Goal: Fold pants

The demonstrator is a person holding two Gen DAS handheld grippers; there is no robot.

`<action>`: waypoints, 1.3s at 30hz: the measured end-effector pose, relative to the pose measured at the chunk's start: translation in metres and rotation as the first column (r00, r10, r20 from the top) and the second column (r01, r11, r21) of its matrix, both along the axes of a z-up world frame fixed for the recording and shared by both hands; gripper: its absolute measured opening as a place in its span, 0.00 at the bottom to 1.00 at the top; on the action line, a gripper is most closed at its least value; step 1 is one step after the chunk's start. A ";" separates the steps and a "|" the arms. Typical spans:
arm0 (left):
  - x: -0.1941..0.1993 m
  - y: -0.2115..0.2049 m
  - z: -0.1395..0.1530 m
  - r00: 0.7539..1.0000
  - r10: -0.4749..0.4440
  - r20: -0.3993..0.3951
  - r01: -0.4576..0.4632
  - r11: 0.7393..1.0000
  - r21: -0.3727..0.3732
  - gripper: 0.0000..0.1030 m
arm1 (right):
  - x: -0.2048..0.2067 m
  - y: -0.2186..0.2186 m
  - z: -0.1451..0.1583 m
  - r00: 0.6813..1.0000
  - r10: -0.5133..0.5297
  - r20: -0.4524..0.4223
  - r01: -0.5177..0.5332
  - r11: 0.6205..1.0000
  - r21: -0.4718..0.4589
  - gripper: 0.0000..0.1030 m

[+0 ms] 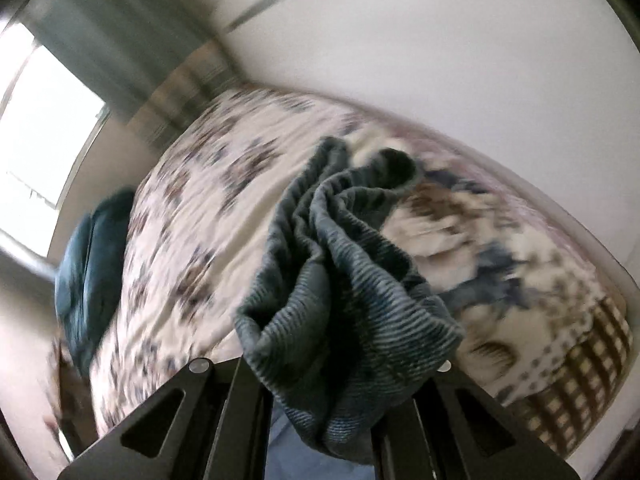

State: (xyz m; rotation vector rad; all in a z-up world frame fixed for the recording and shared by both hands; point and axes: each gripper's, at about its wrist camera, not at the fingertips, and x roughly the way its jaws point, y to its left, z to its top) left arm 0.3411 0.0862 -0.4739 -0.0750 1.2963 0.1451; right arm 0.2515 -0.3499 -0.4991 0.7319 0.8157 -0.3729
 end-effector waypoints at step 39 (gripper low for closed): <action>-0.014 -0.002 -0.119 0.925 -0.167 -0.340 0.024 0.922 -0.387 0.84 | -0.089 0.132 -0.105 0.910 0.211 -0.357 -0.086 0.938 0.335 0.72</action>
